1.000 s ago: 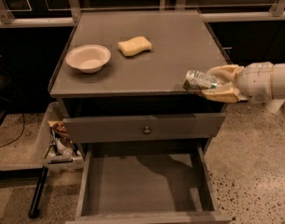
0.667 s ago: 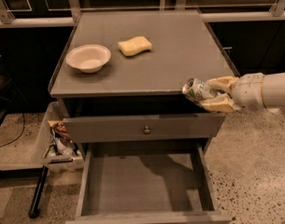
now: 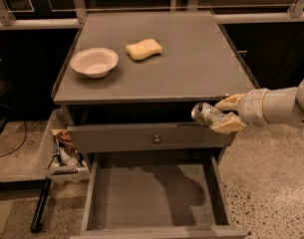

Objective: Place 7up can into middle drawer

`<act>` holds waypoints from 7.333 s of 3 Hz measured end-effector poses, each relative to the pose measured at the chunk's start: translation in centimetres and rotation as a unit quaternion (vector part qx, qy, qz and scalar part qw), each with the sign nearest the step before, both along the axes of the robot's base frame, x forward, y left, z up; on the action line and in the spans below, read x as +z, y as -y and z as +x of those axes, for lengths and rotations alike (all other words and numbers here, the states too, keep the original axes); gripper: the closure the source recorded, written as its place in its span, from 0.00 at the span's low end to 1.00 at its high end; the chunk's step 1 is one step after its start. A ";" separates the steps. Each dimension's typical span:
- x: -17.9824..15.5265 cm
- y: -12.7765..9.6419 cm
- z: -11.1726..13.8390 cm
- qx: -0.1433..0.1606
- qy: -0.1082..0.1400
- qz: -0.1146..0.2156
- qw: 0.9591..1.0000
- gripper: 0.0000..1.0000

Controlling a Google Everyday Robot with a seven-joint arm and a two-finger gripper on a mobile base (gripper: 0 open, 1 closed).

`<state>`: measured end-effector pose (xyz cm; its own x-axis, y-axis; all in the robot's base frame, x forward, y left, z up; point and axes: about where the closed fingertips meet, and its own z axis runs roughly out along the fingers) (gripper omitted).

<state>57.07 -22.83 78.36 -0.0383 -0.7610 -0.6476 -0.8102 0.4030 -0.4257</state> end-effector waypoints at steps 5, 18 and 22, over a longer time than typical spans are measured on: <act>-16.3 -6.6 -4.7 0.014 -0.073 -0.007 0.997 1.00; -38.1 -9.2 -3.2 -0.010 -0.128 0.058 0.990 0.00; -21.7 -0.5 -11.9 0.015 -0.017 0.081 0.996 0.00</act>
Offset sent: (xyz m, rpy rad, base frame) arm 0.0052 -0.0040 0.0162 0.0083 -0.0543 -0.0164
